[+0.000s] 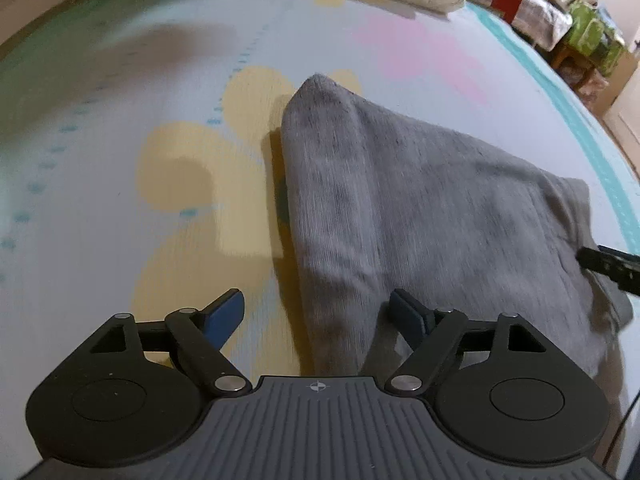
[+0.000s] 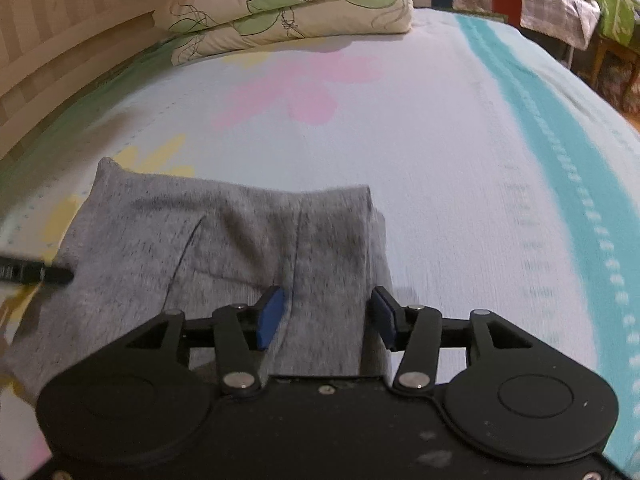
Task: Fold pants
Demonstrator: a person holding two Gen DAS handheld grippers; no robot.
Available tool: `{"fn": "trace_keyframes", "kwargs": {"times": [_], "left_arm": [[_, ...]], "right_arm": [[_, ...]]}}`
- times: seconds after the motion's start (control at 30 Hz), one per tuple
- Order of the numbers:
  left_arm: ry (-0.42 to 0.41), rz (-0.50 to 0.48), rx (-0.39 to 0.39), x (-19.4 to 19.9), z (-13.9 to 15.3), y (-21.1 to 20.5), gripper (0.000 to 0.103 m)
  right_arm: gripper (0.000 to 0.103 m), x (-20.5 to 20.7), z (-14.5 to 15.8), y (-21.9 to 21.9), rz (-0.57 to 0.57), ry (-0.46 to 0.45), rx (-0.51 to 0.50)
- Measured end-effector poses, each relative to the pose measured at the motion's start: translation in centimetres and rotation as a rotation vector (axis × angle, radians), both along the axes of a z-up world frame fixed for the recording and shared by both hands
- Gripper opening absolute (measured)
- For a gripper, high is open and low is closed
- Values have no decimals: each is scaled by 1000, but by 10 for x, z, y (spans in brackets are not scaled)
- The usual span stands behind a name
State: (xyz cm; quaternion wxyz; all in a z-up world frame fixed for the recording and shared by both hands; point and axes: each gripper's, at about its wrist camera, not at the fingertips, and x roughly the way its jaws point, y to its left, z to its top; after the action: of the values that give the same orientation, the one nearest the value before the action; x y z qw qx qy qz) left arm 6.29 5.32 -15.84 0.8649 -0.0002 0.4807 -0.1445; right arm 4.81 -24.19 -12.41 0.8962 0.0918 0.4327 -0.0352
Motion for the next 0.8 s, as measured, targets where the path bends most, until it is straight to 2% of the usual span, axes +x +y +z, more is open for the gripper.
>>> {"fn": "trace_keyframes", "kwargs": {"times": [0.2, 0.3, 0.4, 0.67, 0.77, 0.8], "left_arm": [[27, 9, -66, -32, 0, 1, 81], [2, -2, -36, -47, -2, -5, 81], [-22, 8, -38, -57, -5, -4, 82], [-12, 3, -29, -53, -7, -7, 86], [-20, 5, -22, -55, -8, -9, 87], [-22, 6, -20, -56, -8, -9, 87]], "right_arm": [[54, -16, -2, -7, -34, 8, 73], [55, -26, -1, -6, -41, 9, 89], [56, -36, -1, -6, -37, 3, 95], [58, -41, 1, -11, -43, -6, 108], [59, -35, -2, -16, -16, 16, 153], [57, -31, -3, -17, 0, 25, 182]]}}
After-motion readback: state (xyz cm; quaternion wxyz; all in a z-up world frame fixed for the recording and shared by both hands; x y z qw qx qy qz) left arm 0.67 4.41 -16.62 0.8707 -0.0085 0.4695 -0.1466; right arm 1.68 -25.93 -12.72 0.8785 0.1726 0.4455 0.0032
